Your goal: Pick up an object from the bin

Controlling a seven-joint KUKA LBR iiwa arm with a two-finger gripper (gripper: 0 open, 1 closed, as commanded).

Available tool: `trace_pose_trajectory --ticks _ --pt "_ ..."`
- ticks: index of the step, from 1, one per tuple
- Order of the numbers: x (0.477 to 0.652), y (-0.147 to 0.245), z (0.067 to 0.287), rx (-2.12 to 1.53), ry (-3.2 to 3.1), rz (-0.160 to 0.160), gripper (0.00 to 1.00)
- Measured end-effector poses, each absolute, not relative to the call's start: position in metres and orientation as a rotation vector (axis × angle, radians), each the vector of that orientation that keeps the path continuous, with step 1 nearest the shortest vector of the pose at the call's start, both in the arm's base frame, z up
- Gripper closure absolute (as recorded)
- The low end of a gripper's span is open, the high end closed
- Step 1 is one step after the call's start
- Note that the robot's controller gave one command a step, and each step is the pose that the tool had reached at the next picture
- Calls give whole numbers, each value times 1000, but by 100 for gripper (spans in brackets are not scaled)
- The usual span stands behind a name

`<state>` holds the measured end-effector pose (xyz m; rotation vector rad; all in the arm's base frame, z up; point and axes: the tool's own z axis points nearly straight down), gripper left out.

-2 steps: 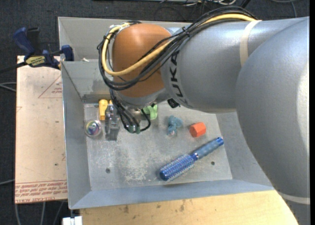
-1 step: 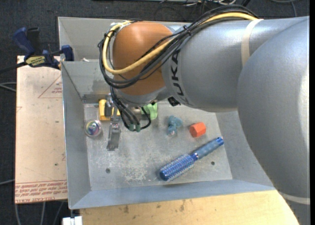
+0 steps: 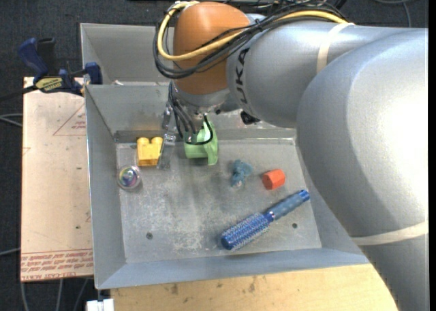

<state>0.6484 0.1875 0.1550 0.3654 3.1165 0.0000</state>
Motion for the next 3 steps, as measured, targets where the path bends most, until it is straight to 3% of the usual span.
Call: trace_pose_trajectory --ticks 1,2,3 --pt "648 76 151 678 3067 -3 0" --pt "624 101 170 329 3122 3 0" --pt "609 86 125 0 3144 0 0"
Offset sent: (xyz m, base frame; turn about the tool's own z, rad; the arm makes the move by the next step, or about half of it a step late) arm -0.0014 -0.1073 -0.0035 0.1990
